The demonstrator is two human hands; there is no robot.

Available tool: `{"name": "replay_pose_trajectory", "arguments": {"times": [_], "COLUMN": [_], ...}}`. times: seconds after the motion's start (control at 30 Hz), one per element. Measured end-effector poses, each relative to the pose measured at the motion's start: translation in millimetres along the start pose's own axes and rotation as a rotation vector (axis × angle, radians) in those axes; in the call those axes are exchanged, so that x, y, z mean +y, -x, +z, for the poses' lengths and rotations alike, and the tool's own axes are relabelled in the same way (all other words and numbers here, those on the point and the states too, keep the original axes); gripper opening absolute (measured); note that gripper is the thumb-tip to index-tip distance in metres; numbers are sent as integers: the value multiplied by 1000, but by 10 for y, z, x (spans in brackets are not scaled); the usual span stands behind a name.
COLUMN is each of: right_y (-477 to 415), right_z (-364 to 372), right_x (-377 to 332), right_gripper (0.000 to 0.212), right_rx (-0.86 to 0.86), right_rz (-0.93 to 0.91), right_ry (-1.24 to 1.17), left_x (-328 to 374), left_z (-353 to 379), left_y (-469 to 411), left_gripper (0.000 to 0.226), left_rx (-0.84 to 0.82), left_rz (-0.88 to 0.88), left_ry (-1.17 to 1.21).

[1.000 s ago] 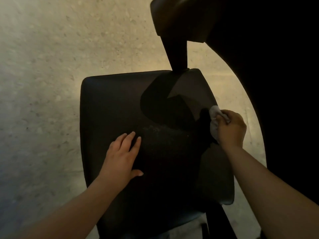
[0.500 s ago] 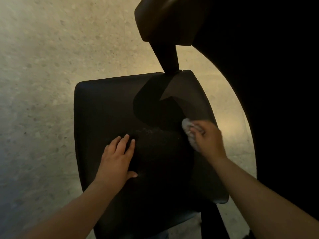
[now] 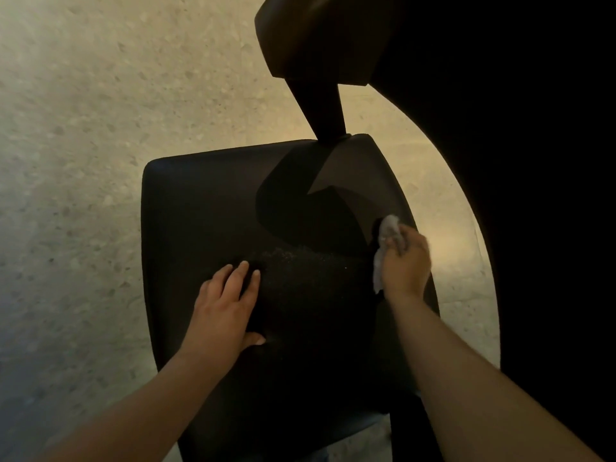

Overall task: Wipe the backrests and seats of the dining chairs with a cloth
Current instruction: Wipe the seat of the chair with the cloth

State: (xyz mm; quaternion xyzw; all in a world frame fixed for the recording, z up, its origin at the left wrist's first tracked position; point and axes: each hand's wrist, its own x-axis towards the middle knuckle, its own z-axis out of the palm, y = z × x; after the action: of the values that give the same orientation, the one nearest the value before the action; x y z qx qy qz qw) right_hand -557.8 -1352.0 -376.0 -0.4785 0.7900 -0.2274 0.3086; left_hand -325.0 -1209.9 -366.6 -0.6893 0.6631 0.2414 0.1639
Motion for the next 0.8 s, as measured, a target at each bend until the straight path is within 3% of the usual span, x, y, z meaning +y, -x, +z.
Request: {"name": "replay_pose_trajectory", "arguments": {"times": [0.13,0.33,0.53,0.67,0.8], "right_y": [330,-348,-532,-201,96], "right_z": [7,-416,-202,-58,-46], "right_x": [4,-11,-25,-24,40], "right_gripper": [22,33,31,33,32], "right_rx": [-217,158,57,109,-1], "right_rz": [-167,-7,245,151,-15], "right_ry": [13,137,70,-60,-34], "left_x": [19,21,22,20,22], "left_z": [-45,-26,19,28,8], "left_y": [10,4,-26,-35,-18], "left_gripper": [107,108,109,110,109], "left_rx": [-10,-28,-19,-23,-24], "left_rz": [-9,-8,-21,-28,-18], "left_ry": [24,4,-23,-27,-19]}}
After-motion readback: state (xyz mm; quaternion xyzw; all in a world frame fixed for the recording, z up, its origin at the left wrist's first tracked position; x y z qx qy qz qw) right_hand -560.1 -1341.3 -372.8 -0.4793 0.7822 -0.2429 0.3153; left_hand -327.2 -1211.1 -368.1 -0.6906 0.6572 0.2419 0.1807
